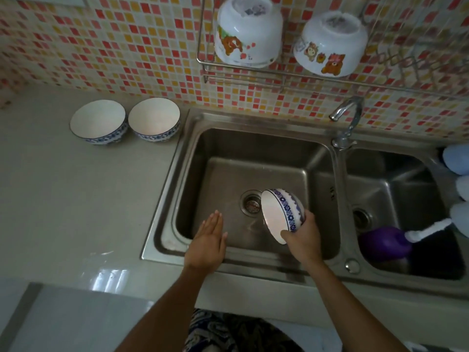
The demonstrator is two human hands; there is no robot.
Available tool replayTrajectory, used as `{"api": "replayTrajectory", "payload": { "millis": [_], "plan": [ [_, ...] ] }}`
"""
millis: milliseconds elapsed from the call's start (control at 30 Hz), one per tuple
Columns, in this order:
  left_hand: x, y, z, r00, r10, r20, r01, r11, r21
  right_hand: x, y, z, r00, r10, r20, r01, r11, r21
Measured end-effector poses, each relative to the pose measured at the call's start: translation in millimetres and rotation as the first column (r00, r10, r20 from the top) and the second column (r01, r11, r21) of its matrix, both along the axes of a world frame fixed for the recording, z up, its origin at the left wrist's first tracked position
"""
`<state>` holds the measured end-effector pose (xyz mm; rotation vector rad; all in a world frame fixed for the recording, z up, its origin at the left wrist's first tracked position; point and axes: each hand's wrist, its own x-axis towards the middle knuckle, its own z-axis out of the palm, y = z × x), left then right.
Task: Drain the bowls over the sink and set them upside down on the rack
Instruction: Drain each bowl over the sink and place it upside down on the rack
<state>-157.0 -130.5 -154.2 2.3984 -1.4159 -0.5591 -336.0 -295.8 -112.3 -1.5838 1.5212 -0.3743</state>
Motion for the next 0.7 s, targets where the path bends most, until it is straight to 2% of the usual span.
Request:
{"api": "replayTrajectory", "payload": {
  "millis": [133,267,367,467,600,667,700],
  "plan": [
    [-0.5,0.6,1.0,0.999,-0.006,0.036,0.007,0.999,-0.033,0.1,4.7,-6.2,0.983,0.138,-0.124,-0.162,0.963,-0.216],
    [-0.9,0.2,3.2,0.999,-0.008,0.040,0.009,0.999,-0.040,-4.6,6.7,-4.3,0.937,0.278,-0.210,-0.341,0.855,-0.391],
    [0.4,0.6,0.6,0.999,-0.013,0.042,0.015,0.999,-0.040,-6.4,8.4,-4.2,0.917,0.305,-0.257,-0.392,0.806,-0.443],
    [1.0,1.9,-3.3,0.998,-0.011,0.054,0.012,0.999,-0.033,-4.1,9.5,-2.0,0.926,0.294,-0.238,-0.373,0.814,-0.445],
    [-1.2,2.2,-1.0,0.998,0.000,0.070,0.005,0.998,-0.058,3.2,9.5,-7.2,0.974,0.172,-0.145,-0.208,0.933,-0.293],
    [-1.2,2.9,-0.4,0.999,0.016,0.052,-0.012,0.998,-0.065,9.3,7.0,-9.3,1.000,-0.021,-0.022,0.020,0.998,-0.058],
    [-1.9,2.7,-0.1,0.999,0.025,0.038,-0.022,0.997,-0.068,11.3,5.3,-6.8,0.979,-0.172,0.107,0.157,0.978,0.135]
  ]
}}
